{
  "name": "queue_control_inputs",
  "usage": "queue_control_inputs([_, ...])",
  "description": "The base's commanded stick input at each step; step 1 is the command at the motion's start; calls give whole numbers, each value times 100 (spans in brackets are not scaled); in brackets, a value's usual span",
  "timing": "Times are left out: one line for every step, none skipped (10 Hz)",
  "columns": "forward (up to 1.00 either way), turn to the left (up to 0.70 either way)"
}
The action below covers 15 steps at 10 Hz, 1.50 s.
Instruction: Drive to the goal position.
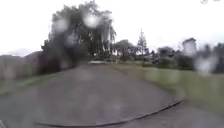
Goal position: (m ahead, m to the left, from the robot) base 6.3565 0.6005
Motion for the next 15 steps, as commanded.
queue_control_inputs([100,0])
queue_control_inputs([100,0])
queue_control_inputs([100,0])
queue_control_inputs([100,0])
queue_control_inputs([100,0])
queue_control_inputs([100,0])
queue_control_inputs([100,0])
queue_control_inputs([100,24])
queue_control_inputs([100,28])
queue_control_inputs([100,32])
queue_control_inputs([100,36])
queue_control_inputs([100,0])
queue_control_inputs([100,0])
queue_control_inputs([100,0])
queue_control_inputs([100,0])
